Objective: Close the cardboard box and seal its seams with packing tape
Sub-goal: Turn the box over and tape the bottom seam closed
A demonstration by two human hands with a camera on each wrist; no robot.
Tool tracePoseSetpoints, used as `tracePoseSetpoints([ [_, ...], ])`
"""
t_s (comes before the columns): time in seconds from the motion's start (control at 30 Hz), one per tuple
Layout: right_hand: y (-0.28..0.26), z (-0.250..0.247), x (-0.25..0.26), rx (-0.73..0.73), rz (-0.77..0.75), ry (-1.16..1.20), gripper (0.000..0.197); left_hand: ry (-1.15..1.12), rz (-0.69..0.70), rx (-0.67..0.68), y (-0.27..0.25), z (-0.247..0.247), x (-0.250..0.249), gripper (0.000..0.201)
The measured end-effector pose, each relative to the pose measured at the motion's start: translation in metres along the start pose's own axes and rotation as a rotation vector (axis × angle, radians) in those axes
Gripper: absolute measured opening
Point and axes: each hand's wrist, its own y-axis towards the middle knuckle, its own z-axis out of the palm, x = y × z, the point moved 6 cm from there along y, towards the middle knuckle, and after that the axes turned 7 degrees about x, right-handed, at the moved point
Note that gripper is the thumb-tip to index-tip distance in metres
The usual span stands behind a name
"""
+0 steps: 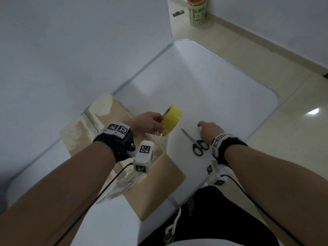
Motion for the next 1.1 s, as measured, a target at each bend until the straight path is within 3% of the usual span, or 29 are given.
tracePoseSetpoints([
  [0.13,-0.015,0.003,-0.001,-0.072,-0.019,0.018,0.032,0.020,0.013,-0.015,0.002,0.002,0.001,0.030],
  [0.27,-0.027,0.029,0.007,0.028,-0.054,-0.094,0.036,0.032,0.028,-0.024,0.001,0.002,0.002,0.030],
  [0.43,-0.035,0.037,0.015,-0.016,-0.077,-0.241,0.029,0.018,0.043,-0.035,0.000,0.001,0.003,0.031],
  [0.57,-0.032,0.024,0.017,-0.006,-0.045,-0.097,0.029,0.013,0.060,-0.030,-0.002,0.004,0.000,0.031],
  [0.77,-0.037,0.032,0.017,0.265,-0.045,0.336,0.041,0.018,0.076,-0.033,-0.003,0.004,-0.002,0.032],
  [0.9,-0.059,0.053,0.026,0.523,-0.088,0.681,0.022,0.062,0.095,-0.043,-0.002,0.003,-0.001,0.032],
  [0.97,-0.068,0.059,0.032,0.582,-0.118,0.746,0.016,0.088,0.091,-0.038,-0.001,0.003,-0.001,0.032],
  [1.1,-0.076,0.063,0.045,0.678,-0.142,0.752,0.021,0.084,0.071,-0.033,-0.001,0.004,-0.001,0.031],
])
